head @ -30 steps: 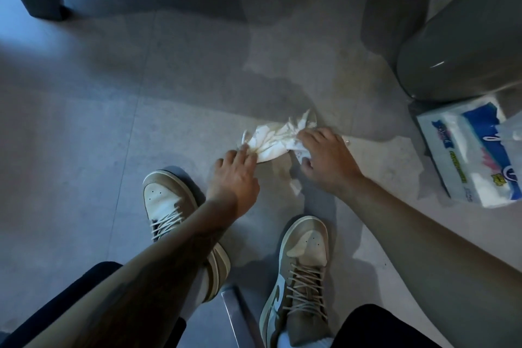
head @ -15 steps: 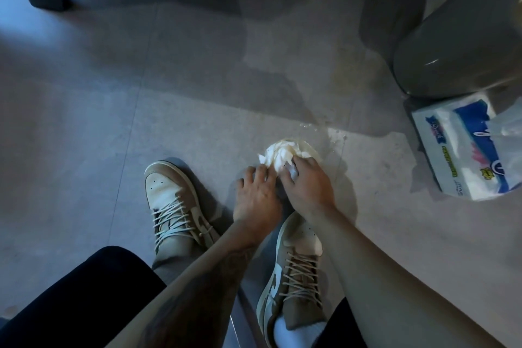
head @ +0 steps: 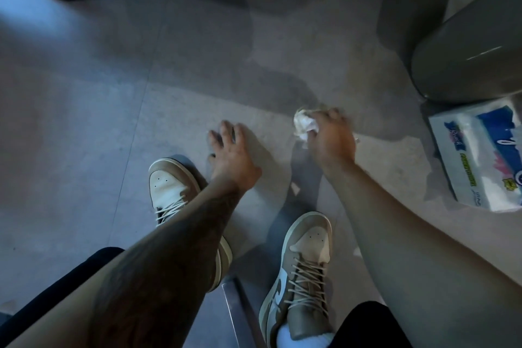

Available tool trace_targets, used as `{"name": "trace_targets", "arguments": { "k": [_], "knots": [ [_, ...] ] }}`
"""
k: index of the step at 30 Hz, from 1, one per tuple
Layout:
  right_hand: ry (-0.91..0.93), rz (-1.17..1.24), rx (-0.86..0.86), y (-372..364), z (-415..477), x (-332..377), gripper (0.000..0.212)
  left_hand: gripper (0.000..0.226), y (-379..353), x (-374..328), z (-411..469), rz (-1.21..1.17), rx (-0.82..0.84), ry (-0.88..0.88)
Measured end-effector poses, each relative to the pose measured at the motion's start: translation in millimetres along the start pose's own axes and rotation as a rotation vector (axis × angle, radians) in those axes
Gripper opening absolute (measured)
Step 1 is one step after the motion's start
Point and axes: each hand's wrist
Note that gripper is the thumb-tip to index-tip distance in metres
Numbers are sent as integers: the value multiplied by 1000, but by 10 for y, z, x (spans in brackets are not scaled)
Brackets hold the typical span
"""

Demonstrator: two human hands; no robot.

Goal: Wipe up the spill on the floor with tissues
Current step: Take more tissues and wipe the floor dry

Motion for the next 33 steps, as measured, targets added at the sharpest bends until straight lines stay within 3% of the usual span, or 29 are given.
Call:
{"name": "trace_targets", "arguments": {
  "k": [3, 8, 10, 17, 20, 22, 24, 26, 28, 31, 33],
  "knots": [
    [21, -83, -60, -10, 261, 91, 42, 116, -42, -46, 13, 39, 37, 9],
    [351, -93, 104, -124, 222, 469, 42, 117, -35, -52, 10, 67, 40, 4],
    [395, -52, 199, -156, 47, 438, 36, 117, -46, -63, 11, 81, 42, 5],
    [179, 60, 116, 71, -189, -173, 35, 122, -59, -124, 40, 126, 38, 26],
    [164, 33, 119, 237, -58, -223, 34, 111, -31, -220, 53, 193, 16, 66],
    [145, 43, 55, 381, 93, -221, 41, 102, 1, -266, 113, 181, -24, 54],
    [128, 45, -51, 542, 306, -243, 46, 100, 21, -314, 192, 150, -70, -76],
    [113, 24, -149, 690, 621, -299, 51, 106, 19, -387, 236, 134, -87, -170],
    [109, -27, -218, 760, 1010, -387, 48, 118, -4, -475, 227, 106, -56, -133],
    [19, -58, -185, 775, 1527, -558, 41, 129, -90, -548, 208, 197, -17, -98],
    [-14, -150, -67, 703, 1654, -634, 38, 132, -114, -564, 227, 241, -16, -93]
  ]
}}
Point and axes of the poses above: each hand's wrist, its own z-axis towards the middle knuckle, its own y-axis out of the back of the hand, x = y × z, and after that the axes turned 6 degrees about -x, right-handed
